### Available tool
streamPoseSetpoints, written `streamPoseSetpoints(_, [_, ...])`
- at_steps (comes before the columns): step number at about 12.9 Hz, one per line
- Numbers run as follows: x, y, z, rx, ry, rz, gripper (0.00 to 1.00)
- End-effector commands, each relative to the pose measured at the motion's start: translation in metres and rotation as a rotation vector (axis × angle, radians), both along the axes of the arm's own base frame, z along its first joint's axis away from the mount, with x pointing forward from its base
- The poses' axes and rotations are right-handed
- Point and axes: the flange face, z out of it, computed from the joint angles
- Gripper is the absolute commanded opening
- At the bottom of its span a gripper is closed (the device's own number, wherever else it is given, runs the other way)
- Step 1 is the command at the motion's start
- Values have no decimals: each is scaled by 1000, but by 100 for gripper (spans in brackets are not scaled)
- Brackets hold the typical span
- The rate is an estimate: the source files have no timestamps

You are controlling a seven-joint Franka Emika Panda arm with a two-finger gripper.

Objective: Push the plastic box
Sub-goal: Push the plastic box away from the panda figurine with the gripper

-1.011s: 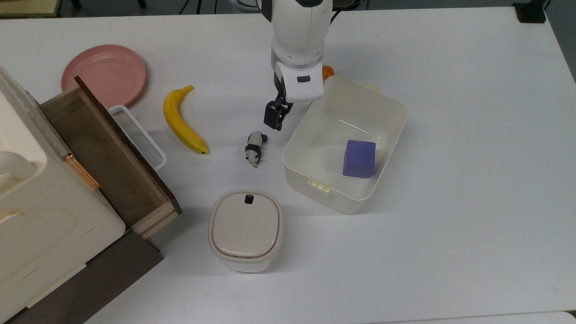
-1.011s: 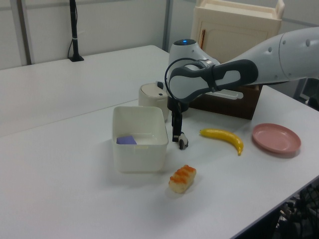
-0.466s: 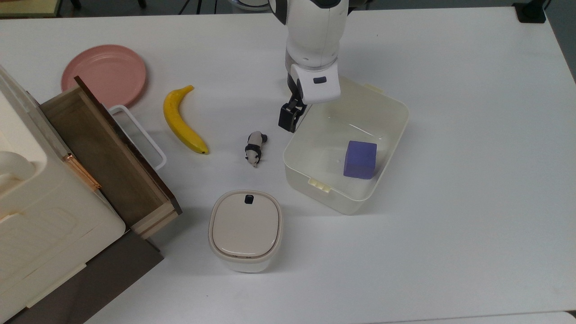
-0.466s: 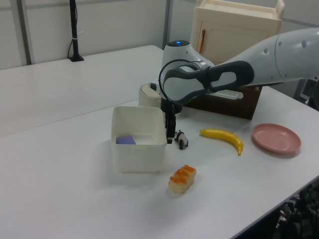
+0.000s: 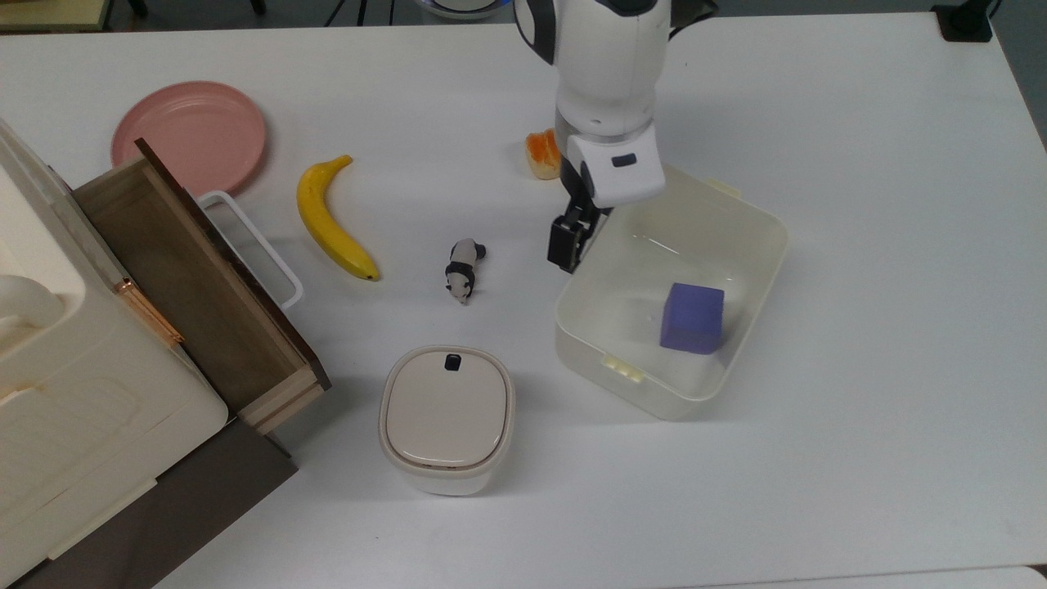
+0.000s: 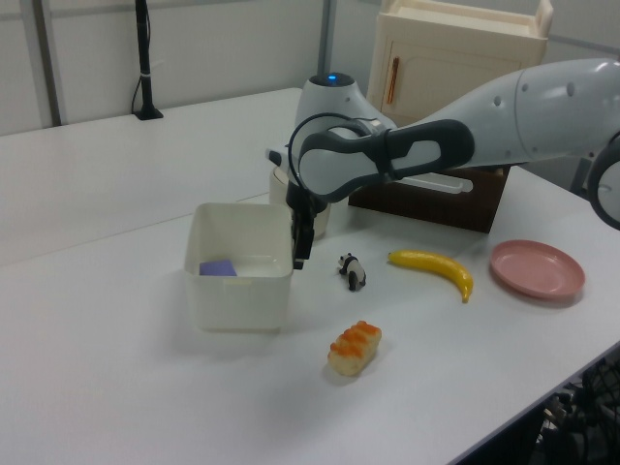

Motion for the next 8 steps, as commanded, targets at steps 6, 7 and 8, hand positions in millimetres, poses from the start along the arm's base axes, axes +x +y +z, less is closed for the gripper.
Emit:
streamPoseSetpoints(6, [34,61,-36,48,-78,54,100])
streamPoseSetpoints(7, [34,58,-29,50,-89,51,100])
streamPoseSetpoints(8, [33,55,-19,50,-102,49,100])
